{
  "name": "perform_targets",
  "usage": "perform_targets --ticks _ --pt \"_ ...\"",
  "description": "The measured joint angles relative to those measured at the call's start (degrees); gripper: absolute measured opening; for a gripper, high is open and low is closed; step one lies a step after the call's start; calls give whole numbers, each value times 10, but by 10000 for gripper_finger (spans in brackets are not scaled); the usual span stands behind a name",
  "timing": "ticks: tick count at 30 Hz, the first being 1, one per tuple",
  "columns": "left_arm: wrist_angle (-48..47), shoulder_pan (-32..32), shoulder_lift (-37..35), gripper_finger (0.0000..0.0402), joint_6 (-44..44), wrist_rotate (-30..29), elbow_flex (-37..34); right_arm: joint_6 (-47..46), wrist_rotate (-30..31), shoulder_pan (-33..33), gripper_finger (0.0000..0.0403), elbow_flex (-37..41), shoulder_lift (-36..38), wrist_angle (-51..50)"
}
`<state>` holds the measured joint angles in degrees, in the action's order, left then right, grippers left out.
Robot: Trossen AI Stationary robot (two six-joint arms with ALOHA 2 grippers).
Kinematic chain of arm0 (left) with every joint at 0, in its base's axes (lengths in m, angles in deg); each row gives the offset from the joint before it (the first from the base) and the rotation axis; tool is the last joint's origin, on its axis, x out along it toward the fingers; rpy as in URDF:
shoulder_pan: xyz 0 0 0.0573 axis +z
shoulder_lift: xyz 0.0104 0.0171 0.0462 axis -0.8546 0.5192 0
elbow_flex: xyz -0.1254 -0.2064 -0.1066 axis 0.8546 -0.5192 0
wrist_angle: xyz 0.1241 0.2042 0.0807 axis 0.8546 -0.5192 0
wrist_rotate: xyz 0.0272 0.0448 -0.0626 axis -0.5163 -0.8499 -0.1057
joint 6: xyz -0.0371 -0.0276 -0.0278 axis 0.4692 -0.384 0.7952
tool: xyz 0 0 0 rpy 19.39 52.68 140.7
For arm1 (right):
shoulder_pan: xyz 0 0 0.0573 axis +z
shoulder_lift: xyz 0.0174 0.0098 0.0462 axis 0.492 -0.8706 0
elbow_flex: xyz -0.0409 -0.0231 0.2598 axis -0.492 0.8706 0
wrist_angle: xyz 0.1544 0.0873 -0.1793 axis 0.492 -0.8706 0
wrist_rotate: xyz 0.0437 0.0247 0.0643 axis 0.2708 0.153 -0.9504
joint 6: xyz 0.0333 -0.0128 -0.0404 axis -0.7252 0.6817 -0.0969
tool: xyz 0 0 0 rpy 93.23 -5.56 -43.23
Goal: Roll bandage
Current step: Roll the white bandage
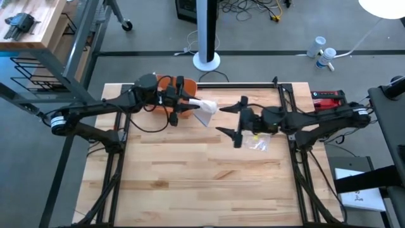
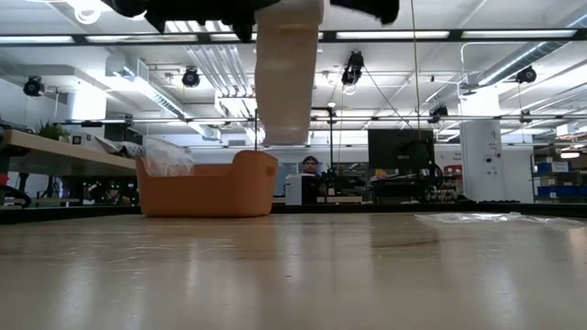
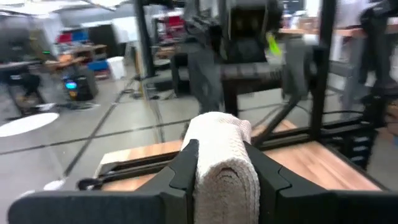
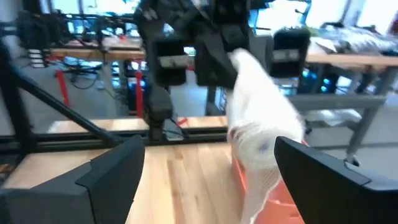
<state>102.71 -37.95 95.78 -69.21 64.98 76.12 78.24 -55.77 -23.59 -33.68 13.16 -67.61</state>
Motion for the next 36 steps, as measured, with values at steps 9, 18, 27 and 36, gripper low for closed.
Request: perform_targets --ticks 9,18,27,36 --pt "3 -6 0 77 -14 -21 -32 6 -30 -36 348 31 -15 51" --pt "-4 -20 1 77 -14 -21 -41 22 -58 -40 348 20 -27 56" --pt "-12 -52 -1 77 -24 -57 -41 5 -77 -41 348 -41 -94 40" --pt "-9 -65 -28 77 -26 -57 -41 -25 -22 -41 348 -54 -106 -9"
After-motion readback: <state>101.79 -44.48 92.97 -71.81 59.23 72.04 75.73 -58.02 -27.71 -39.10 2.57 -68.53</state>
